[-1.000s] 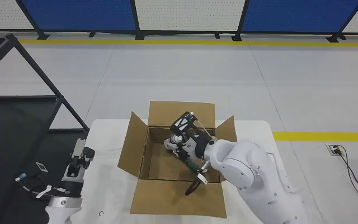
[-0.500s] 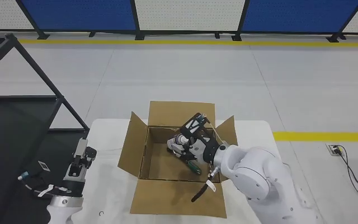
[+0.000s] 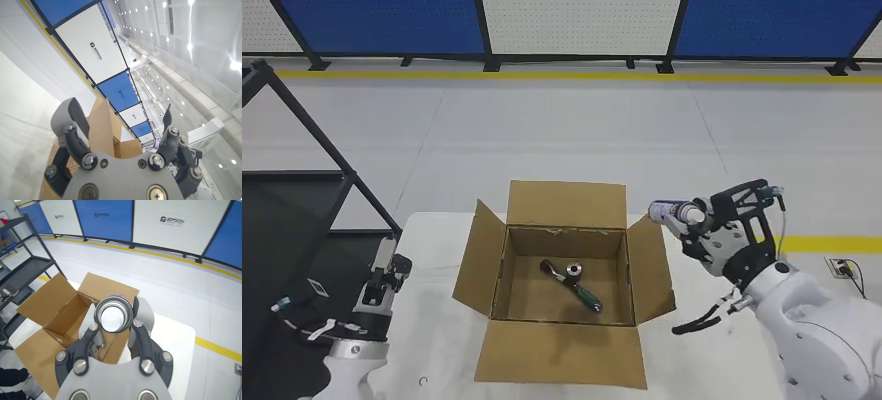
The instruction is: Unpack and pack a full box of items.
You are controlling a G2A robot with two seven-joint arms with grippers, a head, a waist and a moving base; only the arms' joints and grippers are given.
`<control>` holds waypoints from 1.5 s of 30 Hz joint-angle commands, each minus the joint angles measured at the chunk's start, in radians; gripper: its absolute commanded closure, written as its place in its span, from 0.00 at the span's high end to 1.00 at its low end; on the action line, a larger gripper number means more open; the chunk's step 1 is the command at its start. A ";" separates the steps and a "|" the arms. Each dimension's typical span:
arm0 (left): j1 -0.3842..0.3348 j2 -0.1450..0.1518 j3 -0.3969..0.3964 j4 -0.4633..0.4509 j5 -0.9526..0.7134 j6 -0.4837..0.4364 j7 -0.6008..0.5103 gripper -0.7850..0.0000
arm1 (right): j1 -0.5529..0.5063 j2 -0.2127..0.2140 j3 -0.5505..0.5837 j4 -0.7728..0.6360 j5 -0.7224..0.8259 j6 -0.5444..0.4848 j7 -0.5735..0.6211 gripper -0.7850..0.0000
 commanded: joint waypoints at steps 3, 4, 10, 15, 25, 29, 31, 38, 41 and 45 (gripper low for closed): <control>-0.022 0.001 0.001 0.013 0.000 0.004 0.004 1.00 | -0.090 0.008 0.092 0.006 -0.080 0.046 0.016 0.00; -0.027 0.001 0.002 0.017 -0.001 0.005 0.008 1.00 | -0.108 0.010 0.108 0.019 -0.101 0.059 0.013 0.00; -0.052 -0.001 0.014 0.037 -0.021 0.024 0.028 1.00 | -0.140 0.015 0.100 0.223 -0.216 0.112 0.048 0.00; -0.053 -0.001 0.015 0.038 -0.022 0.025 0.028 1.00 | -0.094 0.015 0.068 0.414 -0.231 0.139 0.033 0.00; -0.053 -0.001 0.015 0.038 -0.022 0.025 0.028 1.00 | -0.023 0.014 0.018 0.628 -0.223 0.127 -0.011 0.00; -0.053 -0.001 0.015 0.038 -0.022 0.025 0.028 1.00 | -0.011 0.014 0.006 0.661 -0.223 0.123 -0.018 0.00; -0.053 -0.001 0.015 0.038 -0.022 0.025 0.028 1.00 | -0.006 0.014 0.002 0.673 -0.223 0.124 -0.018 0.00; -0.053 -0.001 0.015 0.038 -0.022 0.025 0.028 1.00 | 0.007 0.015 -0.017 0.708 -0.230 0.130 -0.020 0.03; -0.053 -0.001 0.015 0.038 -0.022 0.025 0.028 1.00 | 0.006 0.015 -0.023 0.711 -0.228 0.135 -0.026 0.30; -0.053 -0.001 0.015 0.038 -0.022 0.025 0.028 1.00 | 0.003 0.015 -0.025 0.704 -0.223 0.138 -0.033 0.48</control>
